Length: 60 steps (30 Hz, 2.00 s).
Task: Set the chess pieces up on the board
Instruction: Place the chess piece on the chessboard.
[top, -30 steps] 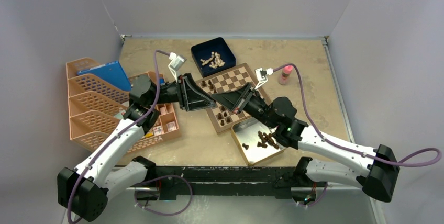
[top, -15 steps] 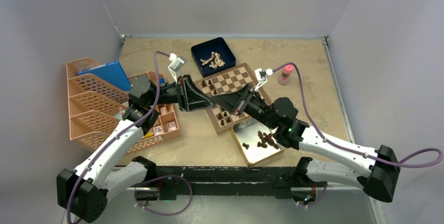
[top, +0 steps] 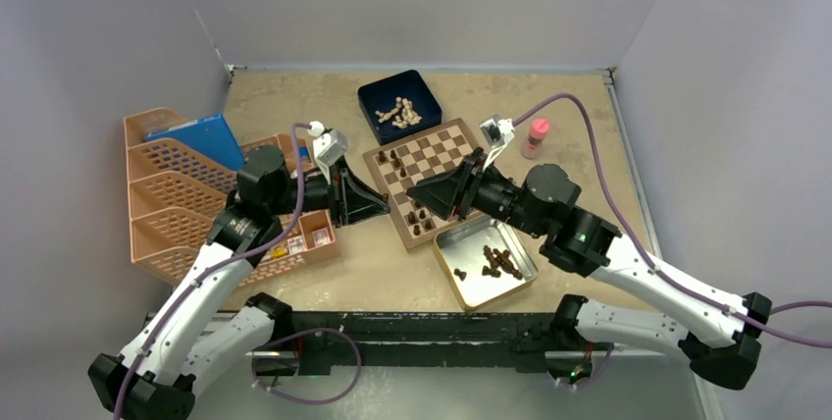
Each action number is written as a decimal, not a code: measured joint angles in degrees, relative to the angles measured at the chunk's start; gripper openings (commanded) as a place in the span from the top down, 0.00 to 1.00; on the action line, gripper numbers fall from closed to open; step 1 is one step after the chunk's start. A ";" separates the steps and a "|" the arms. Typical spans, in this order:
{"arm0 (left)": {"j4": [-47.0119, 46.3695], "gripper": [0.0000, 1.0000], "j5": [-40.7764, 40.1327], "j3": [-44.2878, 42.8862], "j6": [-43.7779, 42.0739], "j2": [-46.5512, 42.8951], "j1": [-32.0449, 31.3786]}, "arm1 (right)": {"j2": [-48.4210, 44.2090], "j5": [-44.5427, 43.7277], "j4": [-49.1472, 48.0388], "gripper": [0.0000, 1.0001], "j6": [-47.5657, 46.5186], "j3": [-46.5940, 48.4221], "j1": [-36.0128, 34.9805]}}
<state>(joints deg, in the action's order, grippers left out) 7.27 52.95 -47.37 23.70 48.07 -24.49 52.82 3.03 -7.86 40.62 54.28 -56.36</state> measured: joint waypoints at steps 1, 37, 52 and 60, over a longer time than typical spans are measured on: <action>1.22 0.90 -0.61 0.00 -1.92 -0.42 0.00 | 0.22 0.02 1.68 0.61 -1.05 1.18 0.00; 5.55 0.94 -10.84 4.92 -25.00 -2.67 0.00 | 23.93 1.09 18.45 0.66 -0.76 18.38 0.00; 5.79 0.94 -11.34 5.11 -26.36 -2.67 -0.02 | 27.45 1.53 19.04 0.90 -0.72 18.91 0.00; 6.25 0.62 -12.22 5.11 -25.55 -2.60 -0.02 | 27.21 0.96 18.27 0.99 -1.46 18.18 0.02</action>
<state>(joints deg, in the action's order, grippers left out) 13.52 40.73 -42.26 -1.85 45.47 -24.51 80.03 3.99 10.41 39.16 72.47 -56.34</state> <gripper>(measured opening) 0.210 0.046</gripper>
